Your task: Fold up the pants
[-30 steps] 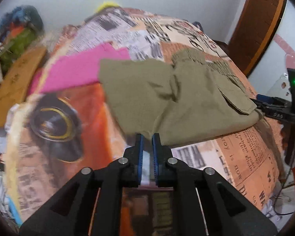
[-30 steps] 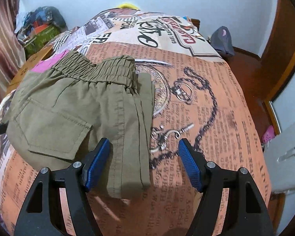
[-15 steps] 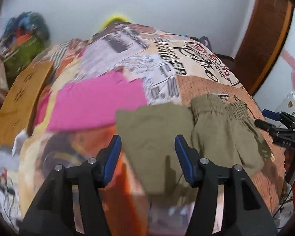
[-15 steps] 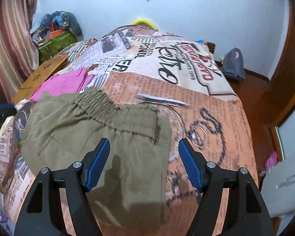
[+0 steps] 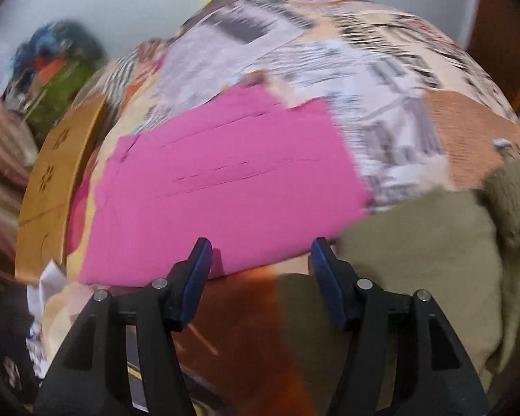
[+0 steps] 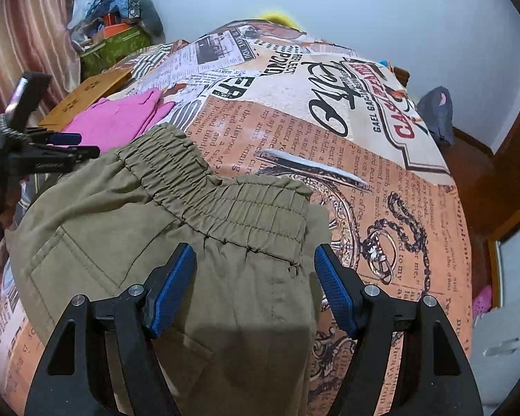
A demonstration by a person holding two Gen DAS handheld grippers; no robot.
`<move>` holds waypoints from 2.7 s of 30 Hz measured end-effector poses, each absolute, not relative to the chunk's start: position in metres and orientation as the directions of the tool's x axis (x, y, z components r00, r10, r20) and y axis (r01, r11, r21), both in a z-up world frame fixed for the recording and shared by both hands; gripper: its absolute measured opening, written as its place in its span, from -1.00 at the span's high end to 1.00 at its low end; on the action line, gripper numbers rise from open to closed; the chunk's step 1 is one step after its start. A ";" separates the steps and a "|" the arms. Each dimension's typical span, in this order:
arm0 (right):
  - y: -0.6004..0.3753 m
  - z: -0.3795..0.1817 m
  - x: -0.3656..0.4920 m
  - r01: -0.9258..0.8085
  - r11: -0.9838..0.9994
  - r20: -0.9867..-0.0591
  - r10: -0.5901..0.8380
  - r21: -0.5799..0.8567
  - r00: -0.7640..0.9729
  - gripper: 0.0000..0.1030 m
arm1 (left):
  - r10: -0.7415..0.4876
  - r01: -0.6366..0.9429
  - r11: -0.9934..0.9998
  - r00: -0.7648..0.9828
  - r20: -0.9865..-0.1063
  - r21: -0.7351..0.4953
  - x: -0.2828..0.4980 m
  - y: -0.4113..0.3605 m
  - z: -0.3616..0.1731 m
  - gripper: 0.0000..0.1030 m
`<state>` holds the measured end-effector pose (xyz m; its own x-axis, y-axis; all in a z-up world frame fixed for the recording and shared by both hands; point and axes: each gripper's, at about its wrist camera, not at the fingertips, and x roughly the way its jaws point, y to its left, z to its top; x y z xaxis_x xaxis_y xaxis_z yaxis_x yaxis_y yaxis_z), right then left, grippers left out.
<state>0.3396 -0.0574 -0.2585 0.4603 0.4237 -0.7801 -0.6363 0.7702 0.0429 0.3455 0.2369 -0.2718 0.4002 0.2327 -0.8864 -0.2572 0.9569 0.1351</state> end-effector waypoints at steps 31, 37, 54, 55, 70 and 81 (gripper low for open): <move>-0.136 -0.243 0.280 -0.499 0.865 -0.777 0.345 0.047 0.526 -0.33 | 0.081 -0.334 0.938 0.463 -0.883 -0.090 0.179 0.234 -0.242 -0.62; -0.126 -0.234 0.313 -0.481 0.865 -0.751 0.412 0.144 0.516 -0.35 | -0.036 -0.268 0.942 0.522 -0.852 -0.203 0.213 0.217 -0.232 -0.63; -0.094 -0.296 0.370 -0.530 0.783 -0.827 0.507 0.325 0.243 -0.79 | -0.174 -0.123 0.955 0.501 -0.848 -0.269 0.296 0.174 -0.267 -0.82; -0.096 -0.298 0.372 -0.521 0.784 -0.826 0.512 0.337 0.237 -0.80 | -0.171 -0.122 0.956 0.501 -0.848 -0.266 0.298 0.174 -0.267 -0.81; -0.095 -0.296 0.379 -0.547 0.743 -0.810 0.557 0.386 0.184 -0.21 | -0.127 -0.104 0.972 0.511 -0.850 -0.209 0.306 0.167 -0.255 -0.03; -0.084 -0.274 0.362 -0.615 0.748 -0.803 0.514 0.248 0.301 0.49 | -0.129 -0.072 0.979 0.506 -0.853 -0.191 0.297 0.161 -0.237 0.69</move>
